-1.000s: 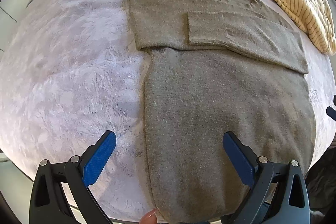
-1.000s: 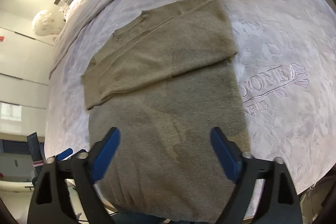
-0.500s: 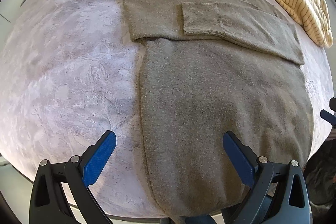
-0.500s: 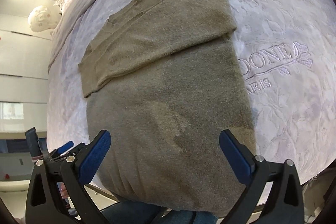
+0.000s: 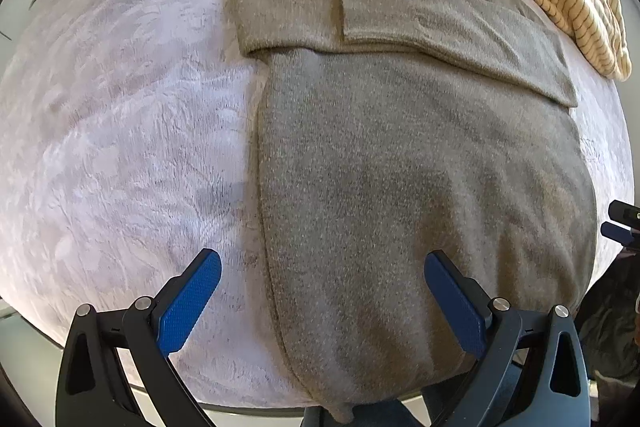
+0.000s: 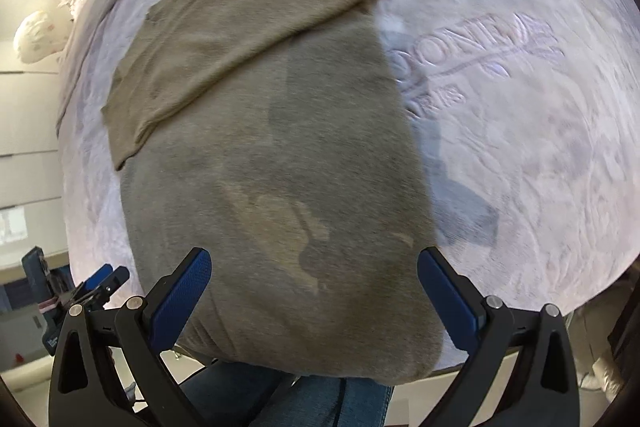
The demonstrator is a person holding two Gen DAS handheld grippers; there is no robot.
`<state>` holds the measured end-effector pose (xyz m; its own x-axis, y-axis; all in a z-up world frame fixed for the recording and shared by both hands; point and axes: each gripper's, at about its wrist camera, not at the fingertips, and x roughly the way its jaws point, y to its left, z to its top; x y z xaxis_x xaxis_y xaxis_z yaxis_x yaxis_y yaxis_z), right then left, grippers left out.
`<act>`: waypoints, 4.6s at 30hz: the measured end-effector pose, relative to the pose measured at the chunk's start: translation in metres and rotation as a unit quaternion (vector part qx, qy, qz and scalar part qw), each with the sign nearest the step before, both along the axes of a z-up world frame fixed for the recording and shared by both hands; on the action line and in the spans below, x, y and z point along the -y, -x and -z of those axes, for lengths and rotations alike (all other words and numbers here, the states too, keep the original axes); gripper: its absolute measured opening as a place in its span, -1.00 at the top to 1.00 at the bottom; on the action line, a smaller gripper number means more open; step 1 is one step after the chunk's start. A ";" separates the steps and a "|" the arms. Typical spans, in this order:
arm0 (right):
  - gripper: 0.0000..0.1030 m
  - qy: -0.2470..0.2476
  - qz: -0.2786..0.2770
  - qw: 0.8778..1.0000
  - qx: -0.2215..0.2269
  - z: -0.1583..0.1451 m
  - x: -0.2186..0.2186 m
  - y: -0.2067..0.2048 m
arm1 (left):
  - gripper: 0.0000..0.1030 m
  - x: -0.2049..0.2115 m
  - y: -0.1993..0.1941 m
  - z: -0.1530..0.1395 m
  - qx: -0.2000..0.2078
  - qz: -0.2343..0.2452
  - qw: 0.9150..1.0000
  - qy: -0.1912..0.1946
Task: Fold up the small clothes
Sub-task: 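Grasp the sweater hem with both tools side by side, then lift the hem with both tools and fold it over toward the collar, then open both tools to release the folded hem onto the sweater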
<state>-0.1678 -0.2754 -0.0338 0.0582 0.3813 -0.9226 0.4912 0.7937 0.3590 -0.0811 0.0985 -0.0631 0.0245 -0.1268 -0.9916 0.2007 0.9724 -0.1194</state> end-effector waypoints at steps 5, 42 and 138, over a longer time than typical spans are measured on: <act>-0.99 -0.003 0.018 1.000 -0.013 0.007 0.011 0.009 | -0.97 0.000 0.007 0.007 -0.011 0.007 1.000 0.002; 0.81 -0.225 -0.070 0.972 0.021 0.007 -0.018 0.070 | 0.79 -0.005 0.073 0.039 -0.209 0.070 0.936 0.275; 0.38 0.189 -0.110 0.962 0.162 0.012 -0.001 -0.201 | -0.36 0.003 -0.180 0.020 0.146 -0.069 0.987 0.004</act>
<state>0.0331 -0.2739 -0.0453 0.3226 0.0578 -0.9448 0.2076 0.9695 0.1302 0.0987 0.0960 -0.0828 0.3259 -0.1112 -0.9388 0.0944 0.9919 -0.0847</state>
